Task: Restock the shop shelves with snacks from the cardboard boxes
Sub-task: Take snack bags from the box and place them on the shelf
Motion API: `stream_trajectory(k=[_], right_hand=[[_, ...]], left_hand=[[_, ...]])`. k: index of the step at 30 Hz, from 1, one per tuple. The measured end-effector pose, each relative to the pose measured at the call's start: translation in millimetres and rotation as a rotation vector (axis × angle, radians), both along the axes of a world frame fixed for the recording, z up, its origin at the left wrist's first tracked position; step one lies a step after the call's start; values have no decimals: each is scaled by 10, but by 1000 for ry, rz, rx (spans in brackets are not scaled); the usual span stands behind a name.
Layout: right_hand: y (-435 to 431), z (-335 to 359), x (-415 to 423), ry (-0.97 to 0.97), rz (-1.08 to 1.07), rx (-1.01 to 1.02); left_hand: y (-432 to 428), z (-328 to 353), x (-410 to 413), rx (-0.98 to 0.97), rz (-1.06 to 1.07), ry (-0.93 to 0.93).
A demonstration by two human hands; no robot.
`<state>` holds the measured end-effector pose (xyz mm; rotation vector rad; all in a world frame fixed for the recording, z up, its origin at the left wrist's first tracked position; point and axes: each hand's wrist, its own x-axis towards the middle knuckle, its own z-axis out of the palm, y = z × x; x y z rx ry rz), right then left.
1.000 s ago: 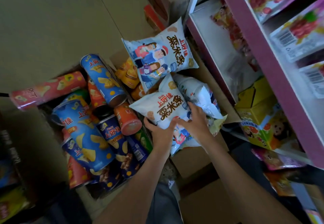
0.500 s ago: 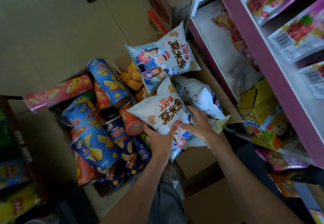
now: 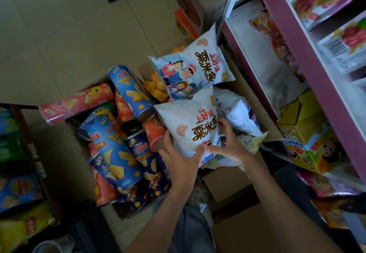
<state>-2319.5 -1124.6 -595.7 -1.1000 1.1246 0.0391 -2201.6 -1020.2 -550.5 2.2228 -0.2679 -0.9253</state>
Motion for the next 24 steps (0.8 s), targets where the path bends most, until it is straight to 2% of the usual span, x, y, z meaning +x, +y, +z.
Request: stream_trajectory(k=[4,8,13,15,17,19,22,24], right_hand=[[-147,51,-60,-66,-105,74],[-236,73,-80,-156,-273,229],[-368,146,28,-202,-497,224],[-420,124,10,-204,-544,163],[-464,96,-38,-188,-548,127],[-491,90,-90,-182,-514,130],[-506,78,-150,-195,-494,144],[-501,75,-165,-214,-502,147]], left_hand=[[-96,21,131,-74,-61,76],[-210,-62,322,-181,-149,169],[-494,-68,655,-225,-296,306],[-682,-28,821,-160,-356,148],[-908,-18,1009,-119,-399,-184],[-1168,-22,1188,-106,-462,-440],[-1550,-125,1402,-52,-667,-604],[-1745,-197,1506,67,-828,-622]])
